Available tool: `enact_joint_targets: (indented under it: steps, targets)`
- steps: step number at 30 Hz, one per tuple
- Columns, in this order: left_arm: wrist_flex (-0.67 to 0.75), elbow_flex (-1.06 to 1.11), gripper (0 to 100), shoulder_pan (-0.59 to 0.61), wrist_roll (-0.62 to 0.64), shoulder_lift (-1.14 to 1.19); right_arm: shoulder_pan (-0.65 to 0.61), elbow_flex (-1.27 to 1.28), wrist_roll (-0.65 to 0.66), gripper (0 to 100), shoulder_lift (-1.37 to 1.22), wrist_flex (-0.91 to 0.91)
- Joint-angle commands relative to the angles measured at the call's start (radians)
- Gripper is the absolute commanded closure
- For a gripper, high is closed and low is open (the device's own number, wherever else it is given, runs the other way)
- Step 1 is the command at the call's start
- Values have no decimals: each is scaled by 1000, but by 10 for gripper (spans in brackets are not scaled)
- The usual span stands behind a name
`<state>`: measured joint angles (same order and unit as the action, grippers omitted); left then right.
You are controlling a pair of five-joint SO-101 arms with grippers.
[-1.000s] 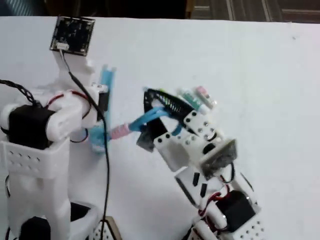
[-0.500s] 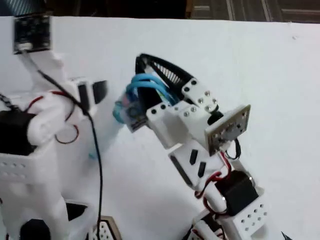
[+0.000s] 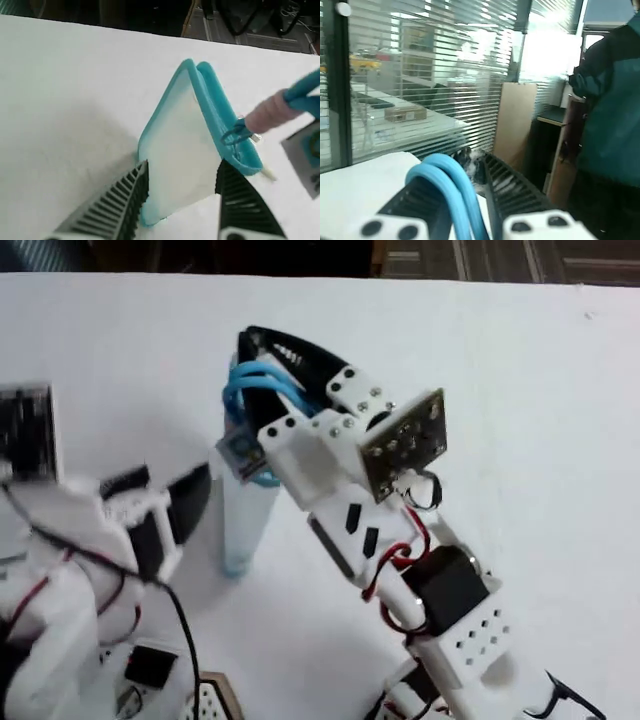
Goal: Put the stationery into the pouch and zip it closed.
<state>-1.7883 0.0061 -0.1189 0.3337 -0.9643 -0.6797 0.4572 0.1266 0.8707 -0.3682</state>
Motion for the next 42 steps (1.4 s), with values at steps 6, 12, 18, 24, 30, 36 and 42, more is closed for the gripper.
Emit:
enact_joint_targets:
  steps: [6,12,18,24,30,36,42]
  targets:
    - [28,101,748,-74,150,-41,-24,-41,-6,982,-61,2]
    - [43,110,748,-99,183,-42,-22,-48,-8,982,-87,25]
    - [40,103,749,-151,193,-45,-22,-48,-8,982,-88,31]
    - [2,51,764,-219,190,-50,19,-48,-8,982,-90,85]
    - [8,34,763,-236,207,-42,24,-69,-8,982,-90,79]
    - [34,29,762,-183,256,2,25,-95,-8,982,-91,77]
    - [31,-77,763,-165,292,143,25,-94,-8,982,-91,76]
